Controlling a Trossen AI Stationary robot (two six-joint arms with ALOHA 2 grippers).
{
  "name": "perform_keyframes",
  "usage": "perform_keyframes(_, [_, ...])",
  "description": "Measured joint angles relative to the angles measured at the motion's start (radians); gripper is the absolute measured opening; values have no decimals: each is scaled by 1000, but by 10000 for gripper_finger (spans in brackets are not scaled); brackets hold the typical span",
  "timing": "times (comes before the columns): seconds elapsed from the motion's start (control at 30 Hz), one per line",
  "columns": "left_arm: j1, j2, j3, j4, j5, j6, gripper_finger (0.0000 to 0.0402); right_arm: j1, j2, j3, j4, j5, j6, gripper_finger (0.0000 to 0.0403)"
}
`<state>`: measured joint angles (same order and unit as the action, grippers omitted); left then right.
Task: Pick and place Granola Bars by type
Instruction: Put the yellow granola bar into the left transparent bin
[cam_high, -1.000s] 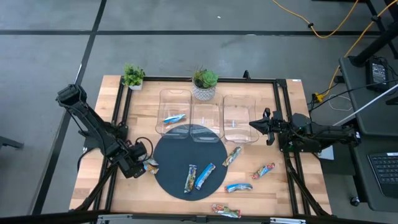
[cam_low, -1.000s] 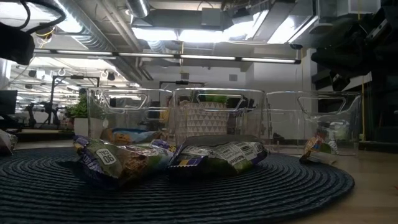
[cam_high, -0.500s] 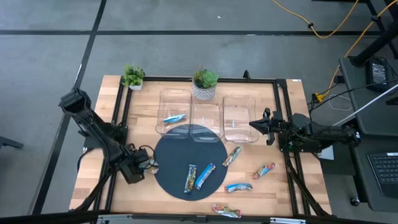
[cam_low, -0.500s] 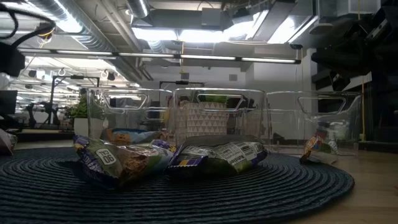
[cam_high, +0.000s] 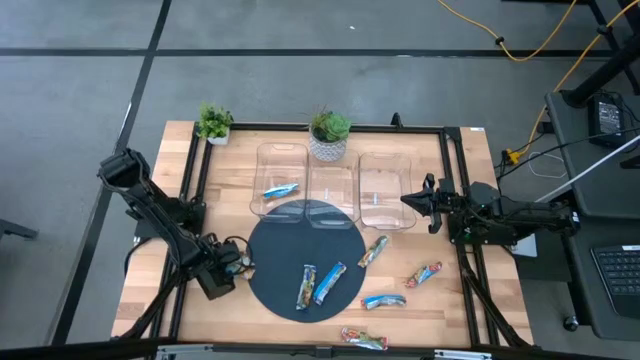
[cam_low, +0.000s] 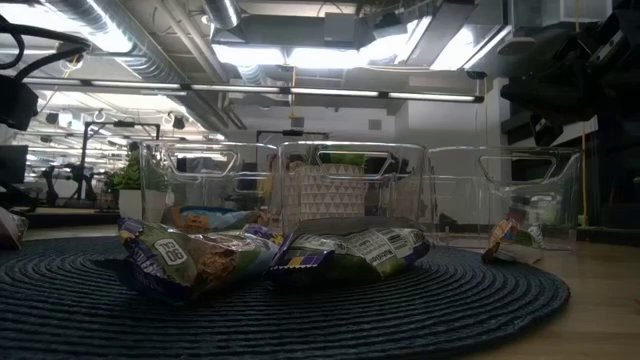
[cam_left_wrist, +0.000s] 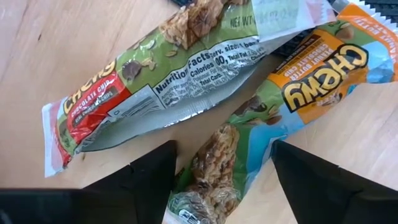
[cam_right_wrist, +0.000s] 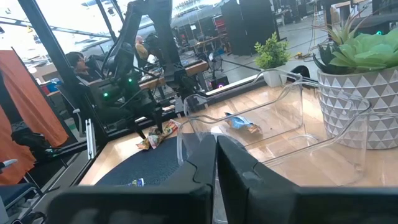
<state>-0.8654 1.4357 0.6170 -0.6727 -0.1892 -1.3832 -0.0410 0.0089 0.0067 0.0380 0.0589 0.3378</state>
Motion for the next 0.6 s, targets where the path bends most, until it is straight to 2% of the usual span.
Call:
perform_keyframes(0.13, [0, 0, 0, 5, 5, -10, 227, 0, 0, 0, 0, 0, -1, 19])
perform_keyframes(0.6, [1, 6, 72, 17, 11, -3, 73, 0, 0, 0, 0, 0, -2, 19])
